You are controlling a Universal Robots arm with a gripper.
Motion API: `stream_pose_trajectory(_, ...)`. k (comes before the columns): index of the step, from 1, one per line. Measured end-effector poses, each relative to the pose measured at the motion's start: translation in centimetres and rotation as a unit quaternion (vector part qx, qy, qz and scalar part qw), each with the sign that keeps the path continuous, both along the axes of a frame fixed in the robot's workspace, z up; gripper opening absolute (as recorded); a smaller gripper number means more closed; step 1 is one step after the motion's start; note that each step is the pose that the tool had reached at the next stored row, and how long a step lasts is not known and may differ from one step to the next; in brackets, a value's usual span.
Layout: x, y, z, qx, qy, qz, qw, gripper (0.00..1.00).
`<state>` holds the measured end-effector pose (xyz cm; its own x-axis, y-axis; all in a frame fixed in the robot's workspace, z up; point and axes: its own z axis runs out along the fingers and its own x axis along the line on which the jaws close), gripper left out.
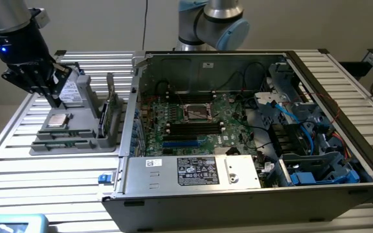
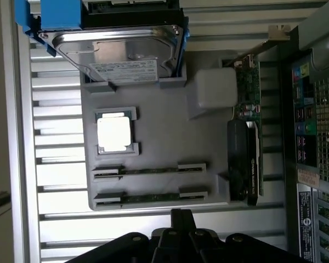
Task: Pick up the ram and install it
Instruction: 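Reach for the ram, then pick up the ram and move it above insertion slot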
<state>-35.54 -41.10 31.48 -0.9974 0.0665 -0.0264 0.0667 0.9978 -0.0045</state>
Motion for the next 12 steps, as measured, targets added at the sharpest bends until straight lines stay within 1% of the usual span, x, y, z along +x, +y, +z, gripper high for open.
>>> stream_pose_trajectory(3, -0.02, 0.01, -0.03, 0.0001, -0.0004, 0.000, 1.0000, 0.11)
stream_pose_trajectory(12, -0.02, 0.00, -0.03, 0.0001, -0.0004, 0.001, 1.0000, 0.11)
